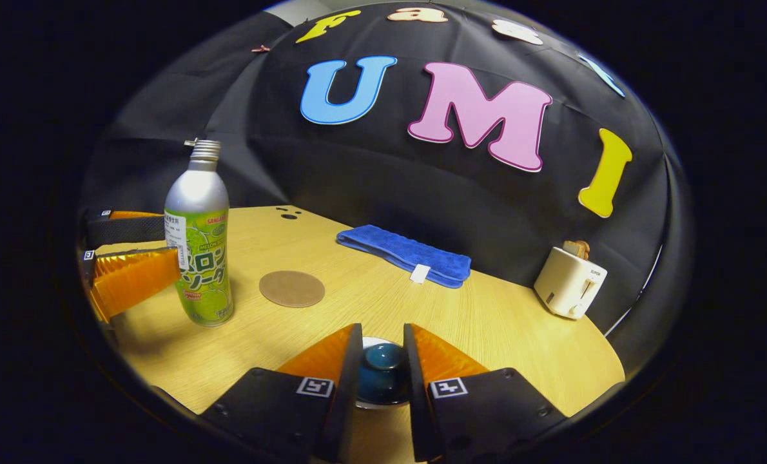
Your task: Open the teacup lid with one hand, grasp the water bottle and pour water into the teacup with the other hand; after pouring, place the water bottle on the coaster and then close the teacup lid.
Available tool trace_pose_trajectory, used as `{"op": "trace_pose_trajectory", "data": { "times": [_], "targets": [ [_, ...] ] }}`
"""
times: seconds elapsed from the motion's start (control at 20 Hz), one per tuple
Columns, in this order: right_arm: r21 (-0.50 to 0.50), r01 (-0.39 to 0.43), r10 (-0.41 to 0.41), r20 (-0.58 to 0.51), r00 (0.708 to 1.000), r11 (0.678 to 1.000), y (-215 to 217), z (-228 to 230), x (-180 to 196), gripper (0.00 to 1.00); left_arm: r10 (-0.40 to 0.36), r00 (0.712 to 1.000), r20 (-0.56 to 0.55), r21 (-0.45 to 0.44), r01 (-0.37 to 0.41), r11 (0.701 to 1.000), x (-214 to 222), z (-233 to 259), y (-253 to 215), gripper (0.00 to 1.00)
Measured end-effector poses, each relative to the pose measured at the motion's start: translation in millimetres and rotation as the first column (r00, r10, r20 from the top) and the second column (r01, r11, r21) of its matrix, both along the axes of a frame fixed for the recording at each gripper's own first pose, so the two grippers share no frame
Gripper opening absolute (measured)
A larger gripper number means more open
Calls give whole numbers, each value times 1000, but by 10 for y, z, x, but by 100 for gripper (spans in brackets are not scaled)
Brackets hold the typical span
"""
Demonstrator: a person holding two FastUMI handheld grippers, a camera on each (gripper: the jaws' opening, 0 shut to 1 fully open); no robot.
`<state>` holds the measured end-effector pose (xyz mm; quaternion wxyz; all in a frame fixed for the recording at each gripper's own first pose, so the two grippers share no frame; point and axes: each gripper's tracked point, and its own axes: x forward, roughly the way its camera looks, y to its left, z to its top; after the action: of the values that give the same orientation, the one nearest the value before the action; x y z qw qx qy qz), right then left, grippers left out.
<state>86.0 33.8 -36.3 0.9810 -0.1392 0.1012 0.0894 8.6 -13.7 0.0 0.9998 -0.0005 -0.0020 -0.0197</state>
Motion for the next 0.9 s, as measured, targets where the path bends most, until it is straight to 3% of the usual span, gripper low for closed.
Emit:
{"op": "trace_pose_trajectory", "data": {
  "times": [0.2,0.25,0.5,0.9],
  "targets": [
    [13,6,-6,-1,1000,1000,-13,14,-10,40,0,1000,0,0,0,1000,-1,6,3,98],
    [16,6,-6,-3,1000,1000,-14,6,-1,32,-1,1000,-1,0,1,1000,1,0,0,97],
    [17,2,-3,7,1000,1000,-4,15,-12,28,-1,1000,0,0,1,1000,-2,-1,3,97],
    [127,4,-23,146,989,992,-101,284,-128,28,-9,1000,0,1,9,1000,6,2,-11,97]
  ]
}}
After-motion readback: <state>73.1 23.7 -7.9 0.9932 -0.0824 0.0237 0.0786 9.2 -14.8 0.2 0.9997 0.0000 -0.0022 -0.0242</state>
